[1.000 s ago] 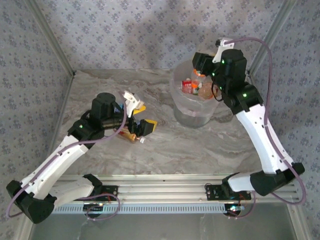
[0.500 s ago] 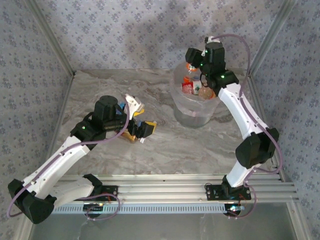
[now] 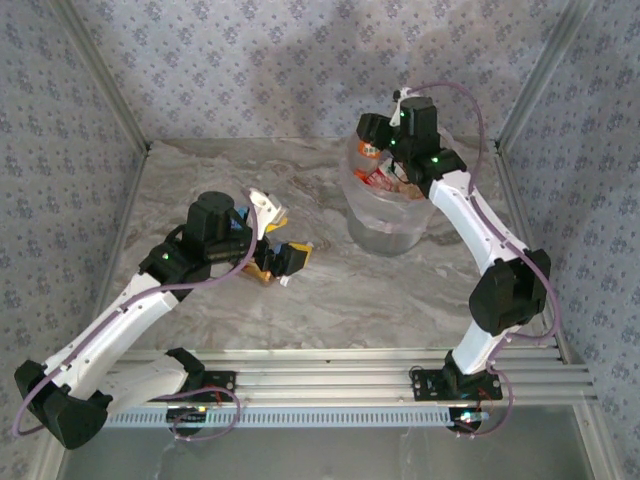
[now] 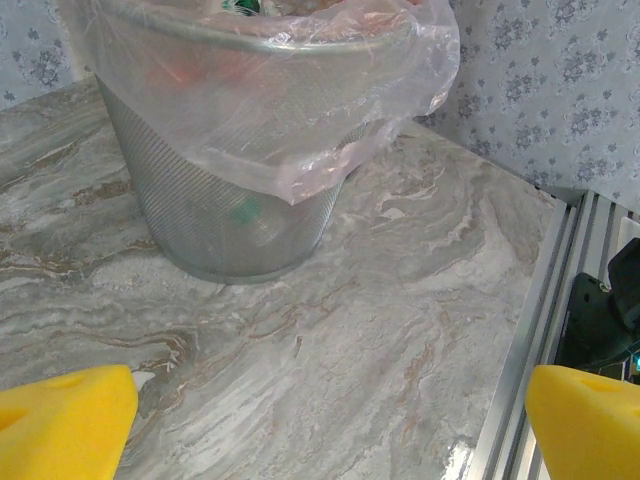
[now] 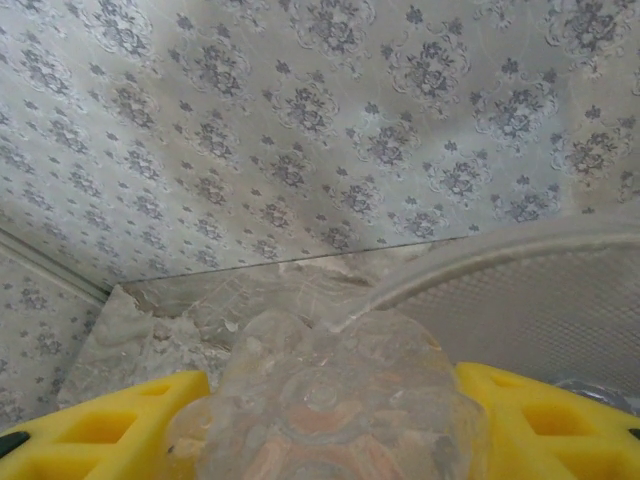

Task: Put the plastic bottles in the bin

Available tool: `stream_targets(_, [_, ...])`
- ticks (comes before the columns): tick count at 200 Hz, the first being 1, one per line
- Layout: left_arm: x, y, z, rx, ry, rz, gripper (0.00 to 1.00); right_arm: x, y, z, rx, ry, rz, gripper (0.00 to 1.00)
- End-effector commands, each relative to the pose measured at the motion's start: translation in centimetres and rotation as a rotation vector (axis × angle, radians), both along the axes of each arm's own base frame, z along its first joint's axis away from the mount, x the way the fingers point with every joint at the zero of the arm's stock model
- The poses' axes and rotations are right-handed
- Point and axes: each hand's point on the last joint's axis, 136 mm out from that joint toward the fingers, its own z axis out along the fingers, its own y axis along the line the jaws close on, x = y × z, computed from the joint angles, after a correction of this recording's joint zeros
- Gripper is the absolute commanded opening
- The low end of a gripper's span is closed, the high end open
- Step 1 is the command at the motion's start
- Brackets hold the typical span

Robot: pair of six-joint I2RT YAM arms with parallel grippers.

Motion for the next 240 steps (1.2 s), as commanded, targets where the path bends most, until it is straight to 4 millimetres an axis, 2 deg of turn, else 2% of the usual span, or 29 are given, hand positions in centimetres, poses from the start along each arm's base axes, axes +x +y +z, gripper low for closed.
stream_targets(1, [-0.2, -0.2, 0.1, 0.002, -0.012, -0.018, 1.00, 0.1, -1.2, 1.6, -0.022, -0.048, -0.056, 0.50])
stream_targets(33, [-0.2, -0.2, 0.0, 0.007, -0.012, -0.015, 1.00, 1.0, -2.2, 4.2, -0.048, -0.125, -0.109, 0.50])
stream_targets(57, [-0.2, -0.2, -0.1, 0.009, -0.008, -0.019, 1.00, 1.9, -3.2, 4.9, -0.070, -0.159, -0.155, 0.50])
stream_targets(80, [-0.2, -0.2, -0.1, 0.009, -0.005, -0.018, 1.00, 3.0, -3.9, 4.0, -0.061, -0.141, -0.186, 0.50])
stream_targets(101, [-0.2, -0.3, -0.2, 0.012, -0.001, -0.019, 1.00, 3.6, -3.1, 2.3, -0.012, -0.087, -0.138, 0.51])
stream_targets(133, [0.0, -0.3, -0.5, 0.018, 0.004, -0.017, 1.00, 2.8, -0.8, -0.4, 0.051, -0.002, -0.017, 0.52])
stream_targets(147, [0.0, -0.4, -0.5, 0.019, 0.007, -0.019, 1.00, 2.5, -0.7, -1.9, 0.066, 0.041, -0.004, 0.53])
stream_targets(182, [0.0, -0.5, -0.8, 0.026, 0.016, -0.024, 0.99, 1.5, -0.9, -4.1, 0.049, 0.093, -0.005, 0.59])
stream_targets(206, [0.0, -0.5, -0.7, 0.025, 0.014, -0.022, 1.00, 1.1, -1.4, -4.0, 0.033, 0.091, -0.016, 0.70])
stream_targets(240, [0.0, -0.5, -0.6, 0.022, 0.016, -0.022, 1.00, 0.5, -2.9, -1.7, -0.016, 0.064, -0.067, 0.82])
